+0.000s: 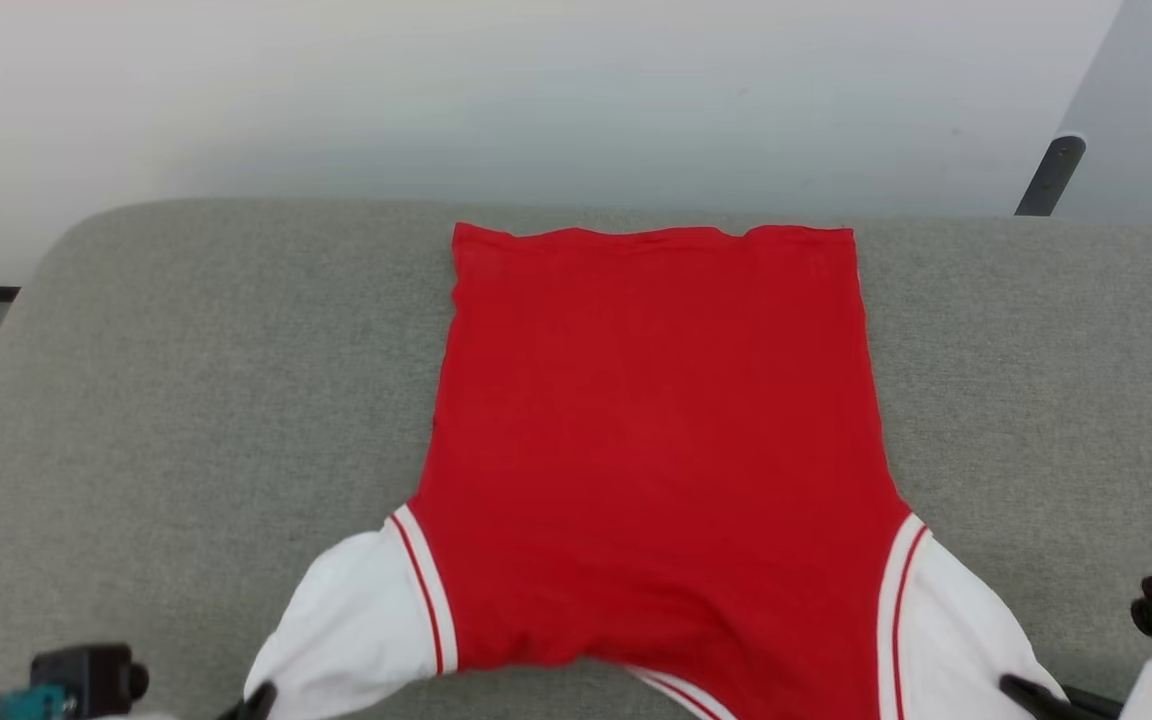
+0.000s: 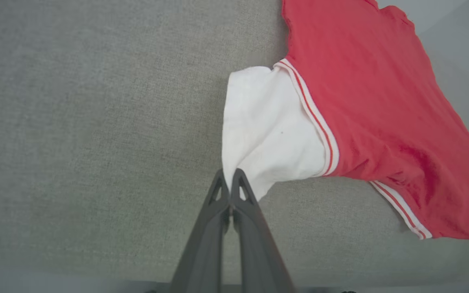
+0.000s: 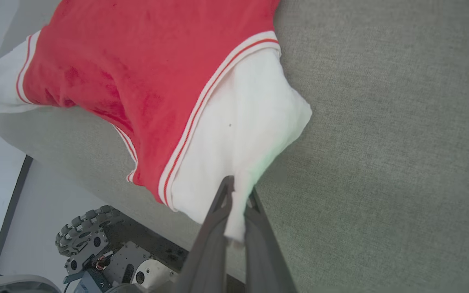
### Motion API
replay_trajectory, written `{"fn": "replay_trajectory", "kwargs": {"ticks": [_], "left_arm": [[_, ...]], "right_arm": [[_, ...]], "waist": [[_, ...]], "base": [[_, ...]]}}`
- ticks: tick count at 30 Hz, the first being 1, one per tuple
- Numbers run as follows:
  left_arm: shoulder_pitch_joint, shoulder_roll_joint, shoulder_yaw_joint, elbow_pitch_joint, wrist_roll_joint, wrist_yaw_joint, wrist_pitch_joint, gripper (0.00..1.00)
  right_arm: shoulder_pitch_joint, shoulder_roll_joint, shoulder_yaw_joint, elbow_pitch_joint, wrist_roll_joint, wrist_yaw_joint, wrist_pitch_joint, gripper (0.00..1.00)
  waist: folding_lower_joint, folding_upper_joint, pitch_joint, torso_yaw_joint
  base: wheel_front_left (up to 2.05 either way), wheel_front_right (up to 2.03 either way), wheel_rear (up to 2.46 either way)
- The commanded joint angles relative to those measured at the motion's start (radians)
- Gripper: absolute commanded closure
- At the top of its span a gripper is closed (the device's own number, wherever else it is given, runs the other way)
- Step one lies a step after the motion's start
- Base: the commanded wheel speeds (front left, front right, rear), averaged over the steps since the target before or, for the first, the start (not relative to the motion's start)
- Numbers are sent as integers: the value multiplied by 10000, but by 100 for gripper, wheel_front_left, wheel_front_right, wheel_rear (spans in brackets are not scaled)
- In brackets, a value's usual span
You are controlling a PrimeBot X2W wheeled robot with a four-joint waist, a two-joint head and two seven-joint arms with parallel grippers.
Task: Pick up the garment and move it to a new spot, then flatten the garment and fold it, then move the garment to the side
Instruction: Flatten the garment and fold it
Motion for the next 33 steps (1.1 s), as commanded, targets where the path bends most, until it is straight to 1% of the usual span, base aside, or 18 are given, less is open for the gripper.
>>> {"fn": "replay_trajectory", "kwargs": {"ticks": [1, 4, 8, 11, 15, 20, 21, 22, 23, 24, 29, 33], "left_arm": [[358, 90, 95, -219, -201, 194, -177, 100], [848, 251, 201, -527, -441, 489, -377, 100], [1264, 392, 272, -905, -763, 751, -413, 100], [1381, 469, 309, -1082, -789, 883, -465, 100], [1375, 480, 310, -1159, -762, 889, -453, 100], [1181, 355, 275, -1182, -669, 818, -409, 100], [1146, 337, 263, -1171, -623, 809, -407, 100], [1077, 291, 254, -1172, -563, 790, -421, 100], [1007, 264, 244, -1169, -488, 742, -446, 100], [956, 207, 240, -1157, -458, 711, -471, 100], [719, -32, 128, -1089, -192, 589, -489, 100], [458, -238, 34, -1006, -11, 487, -448, 100]], "right_arm": [[316, 51, -219, -148, -48, -1, 212, 100], [638, 102, -477, -282, -85, -3, 593, 100], [930, 10, -785, -329, -319, -3, 864, 100], [964, 7, -952, -307, -440, -3, 943, 100], [899, 95, -1015, -248, -466, -3, 983, 100], [619, 249, -1019, -197, -576, -3, 950, 100], [557, 252, -972, -238, -619, -3, 938, 98], [464, 224, -895, -324, -673, -3, 917, 70], [407, 261, -914, -344, -709, -3, 900, 29], [322, 285, -908, -407, -736, -3, 921, 0], [-246, 403, -1039, -930, -949, -1, 1004, 0], [-1201, 510, -1245, -1206, -1374, -3, 1034, 0]], "waist": [[0, 0, 55, 7], [0, 0, 139, 27], [0, 0, 251, 102], [0, 0, 316, 165], [0, 0, 363, 210], [0, 0, 466, 234], [0, 0, 500, 231], [0, 0, 539, 230], [0, 0, 574, 233], [0, 0, 612, 238], [0, 0, 834, 290], [0, 0, 1050, 407]], "base": [[0, 0, 0], [0, 0, 0], [0, 0, 0], [0, 0, 0], [0, 0, 0], [0, 0, 0], [0, 0, 0], [0, 0, 0], [0, 0, 0], [0, 0, 0], [0, 0, 0], [0, 0, 0]]}}
